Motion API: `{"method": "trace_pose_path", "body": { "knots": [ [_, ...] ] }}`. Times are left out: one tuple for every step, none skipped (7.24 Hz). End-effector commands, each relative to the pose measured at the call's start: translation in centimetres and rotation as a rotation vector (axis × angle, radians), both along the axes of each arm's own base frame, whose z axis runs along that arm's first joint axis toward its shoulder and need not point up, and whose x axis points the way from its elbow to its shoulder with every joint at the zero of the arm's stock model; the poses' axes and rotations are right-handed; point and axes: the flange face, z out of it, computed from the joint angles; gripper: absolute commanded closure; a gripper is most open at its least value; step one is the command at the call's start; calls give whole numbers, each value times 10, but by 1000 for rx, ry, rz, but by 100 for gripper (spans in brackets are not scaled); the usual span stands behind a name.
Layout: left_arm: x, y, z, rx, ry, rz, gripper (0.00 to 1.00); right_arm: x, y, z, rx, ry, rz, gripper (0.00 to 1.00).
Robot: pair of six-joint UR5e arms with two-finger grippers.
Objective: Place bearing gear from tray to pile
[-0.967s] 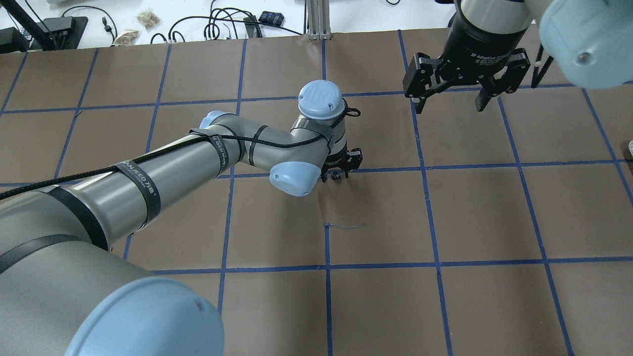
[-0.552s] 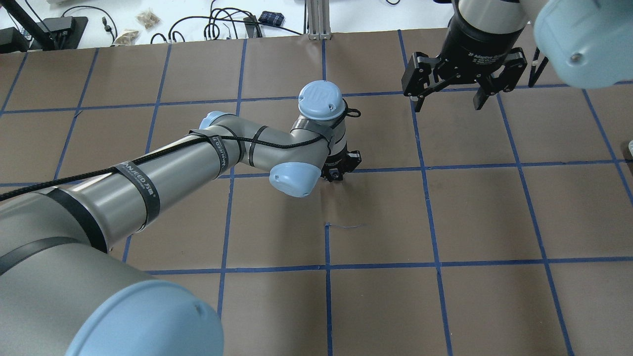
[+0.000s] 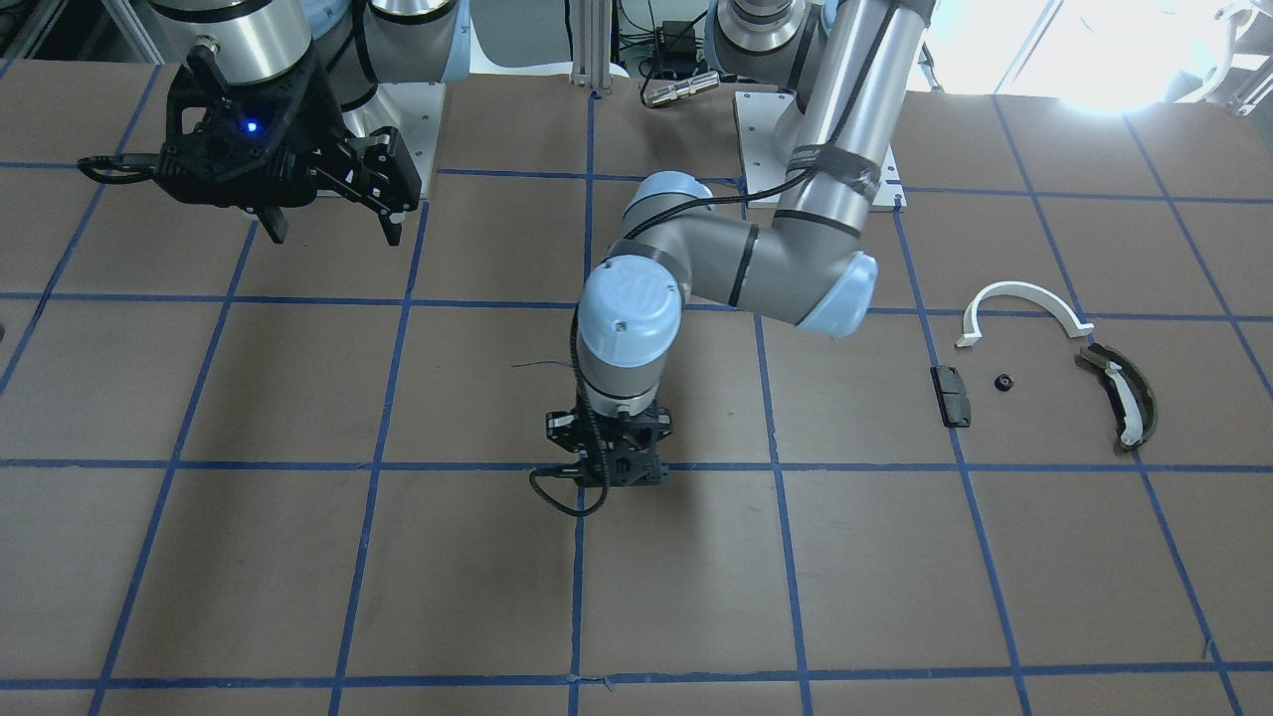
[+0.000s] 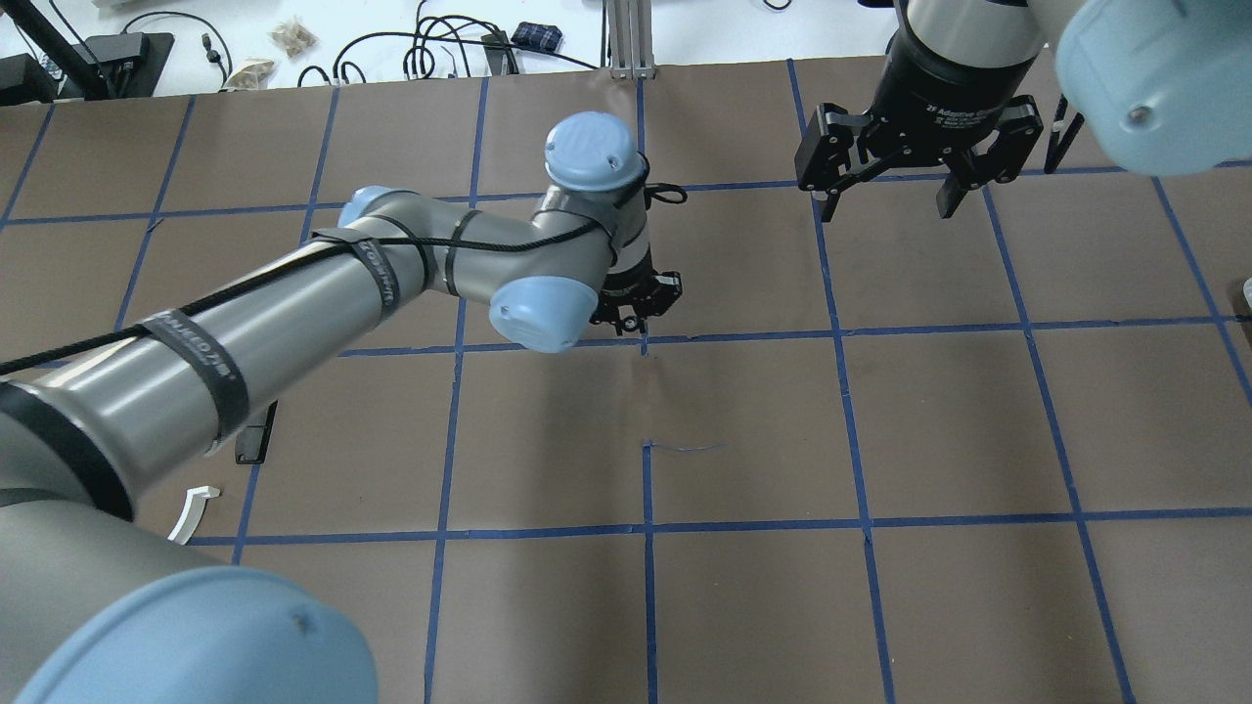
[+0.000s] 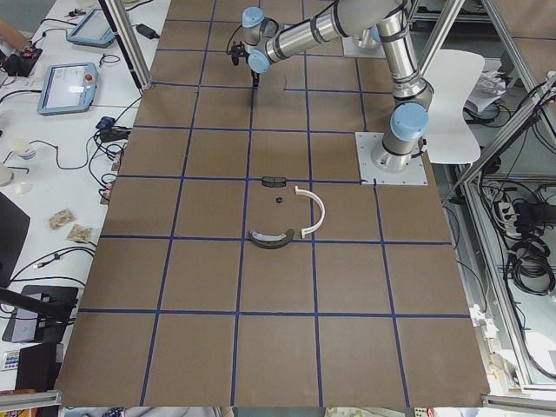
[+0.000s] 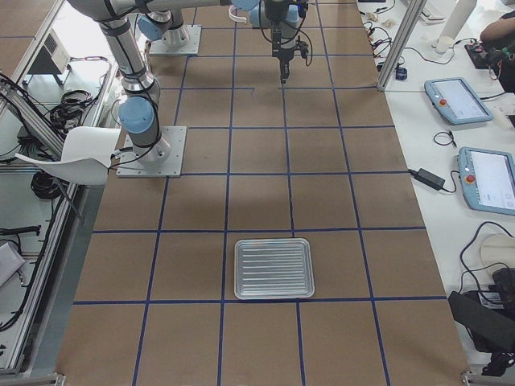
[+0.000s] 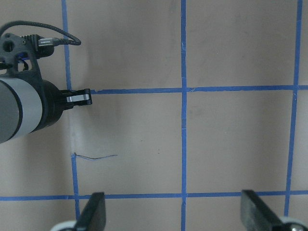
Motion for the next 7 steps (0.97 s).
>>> {"method": "trace_pose_path", "body": {
  "knots": [
    [136,-25,54,91,-43,-94,100,0,0,0,-1,1,1,0],
    [212,-30,67,98,-46,-95,100,0,0,0,-1,1,3,0],
    [283,-29,68,125,-74,-114,100,0,0,0,-1,-1,4,0],
    [362,-21,62,154,-94,-145,100,0,0,0,0,2,4,0],
    [440,-2,47,185,-51,-181,100,0,0,0,0,2,4,0],
    [515,19,21,170,-26,-201,100,-1,-1,0,0,5,4,0],
    [547,50,14,170,-7,-225,100,-1,0,0,0,5,4,0]
  ]
}}
